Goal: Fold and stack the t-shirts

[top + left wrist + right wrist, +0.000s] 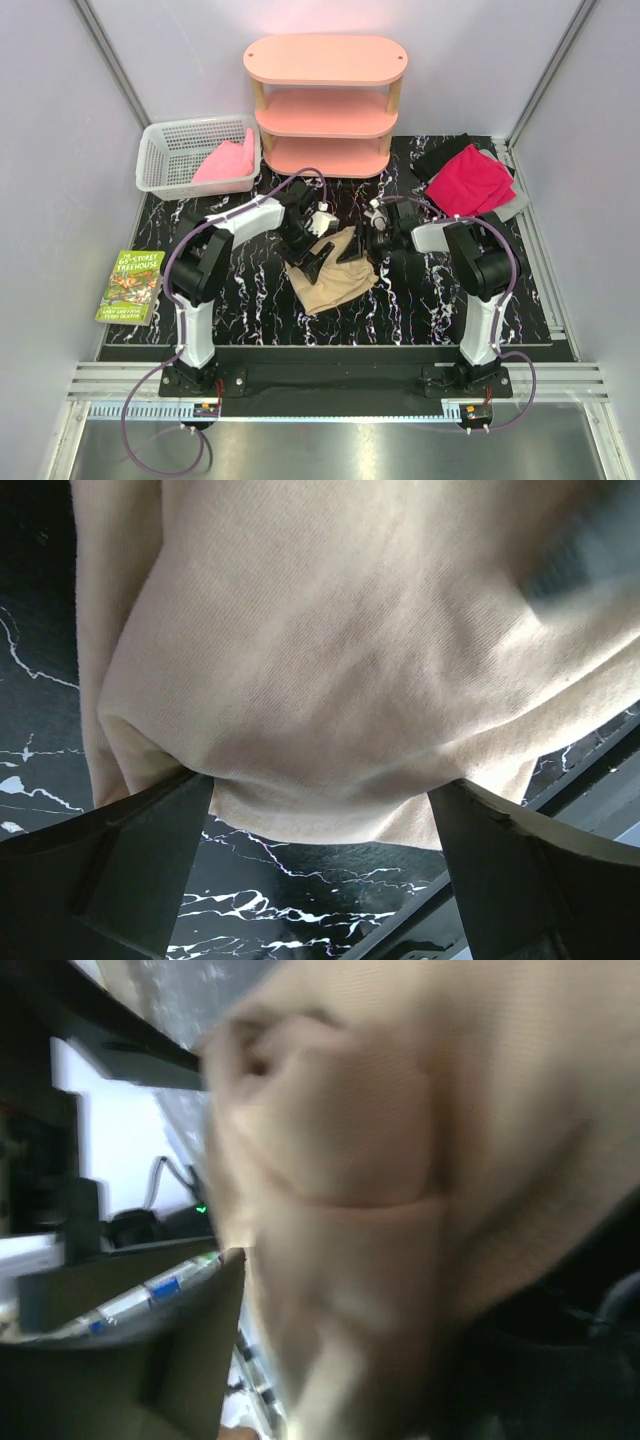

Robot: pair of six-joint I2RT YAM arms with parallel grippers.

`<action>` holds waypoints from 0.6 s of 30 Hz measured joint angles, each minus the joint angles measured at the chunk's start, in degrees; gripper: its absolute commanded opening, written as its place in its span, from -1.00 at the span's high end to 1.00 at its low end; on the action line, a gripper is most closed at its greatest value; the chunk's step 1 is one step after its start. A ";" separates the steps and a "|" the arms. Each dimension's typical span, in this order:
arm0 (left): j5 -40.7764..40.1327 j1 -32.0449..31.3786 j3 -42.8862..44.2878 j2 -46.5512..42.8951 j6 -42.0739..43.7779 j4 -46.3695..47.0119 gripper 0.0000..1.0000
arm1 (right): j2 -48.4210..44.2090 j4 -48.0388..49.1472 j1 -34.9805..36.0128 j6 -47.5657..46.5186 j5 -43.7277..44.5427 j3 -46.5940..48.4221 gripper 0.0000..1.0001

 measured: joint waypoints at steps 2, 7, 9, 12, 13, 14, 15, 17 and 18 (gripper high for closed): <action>-0.17 -0.04 -0.63 -0.50 0.33 0.55 -0.98 | 1.22 0.02 0.09 0.15 1.70 -0.66 0.73; -1.03 -0.04 -2.01 -1.60 1.36 1.64 -0.98 | 3.54 0.31 0.11 1.90 0.07 -0.70 1.00; -1.16 -0.04 -2.45 -1.97 1.55 1.99 -0.97 | 3.63 0.46 0.11 1.99 -0.13 -0.66 1.00; -1.20 0.37 -2.91 -2.47 1.68 2.29 -0.98 | 3.63 0.46 0.11 1.99 -0.22 -0.59 1.00; -1.18 0.70 -2.97 -2.71 1.81 2.34 -0.98 | 3.61 0.31 0.11 1.97 -0.20 -0.50 1.00; -1.11 1.29 -2.97 -3.06 1.88 2.32 -0.98 | 3.48 -0.13 0.11 1.95 -0.13 -0.33 1.00; -0.96 2.23 -2.93 -3.61 1.99 2.01 -0.98 | 3.26 -0.92 0.11 1.73 0.28 0.00 1.00; -0.22 4.52 -1.92 -5.38 2.23 0.15 -0.98 | 2.34 -3.63 -0.09 1.16 1.29 1.07 1.00; -0.07 6.23 -1.44 -5.92 2.29 -0.33 -0.98 | 1.53 -5.29 -0.39 0.79 1.99 1.79 1.00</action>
